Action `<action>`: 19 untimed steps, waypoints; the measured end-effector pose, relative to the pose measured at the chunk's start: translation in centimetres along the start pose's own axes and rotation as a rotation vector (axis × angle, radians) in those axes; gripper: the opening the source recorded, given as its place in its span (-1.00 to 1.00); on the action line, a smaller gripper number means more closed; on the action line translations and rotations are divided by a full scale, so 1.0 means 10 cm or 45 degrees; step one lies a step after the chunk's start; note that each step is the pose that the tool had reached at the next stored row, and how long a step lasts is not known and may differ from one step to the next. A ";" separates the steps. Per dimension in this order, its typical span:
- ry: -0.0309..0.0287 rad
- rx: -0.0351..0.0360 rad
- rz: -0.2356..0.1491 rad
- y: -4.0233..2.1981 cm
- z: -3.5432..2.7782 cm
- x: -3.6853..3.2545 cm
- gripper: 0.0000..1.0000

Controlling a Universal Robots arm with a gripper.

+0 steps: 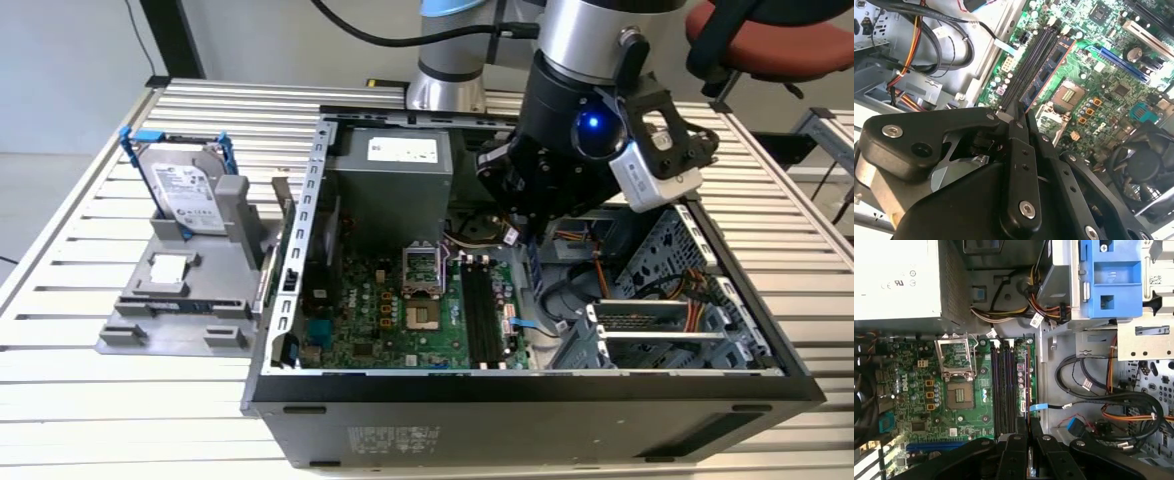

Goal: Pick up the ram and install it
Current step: 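Insert the ram into the slot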

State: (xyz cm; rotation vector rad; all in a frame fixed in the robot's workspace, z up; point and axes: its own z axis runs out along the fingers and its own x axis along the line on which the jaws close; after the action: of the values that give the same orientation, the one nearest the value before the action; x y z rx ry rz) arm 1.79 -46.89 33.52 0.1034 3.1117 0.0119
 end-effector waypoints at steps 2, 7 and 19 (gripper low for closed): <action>0.0000 0.0000 0.000 0.000 0.002 0.000 -1.00; -0.0001 -0.0002 0.000 0.000 0.008 0.000 -1.00; -0.0001 0.0000 0.001 0.000 0.085 0.003 -1.00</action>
State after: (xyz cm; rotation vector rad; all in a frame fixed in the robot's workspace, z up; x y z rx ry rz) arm 1.78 -46.89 32.67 0.1051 3.1115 0.0119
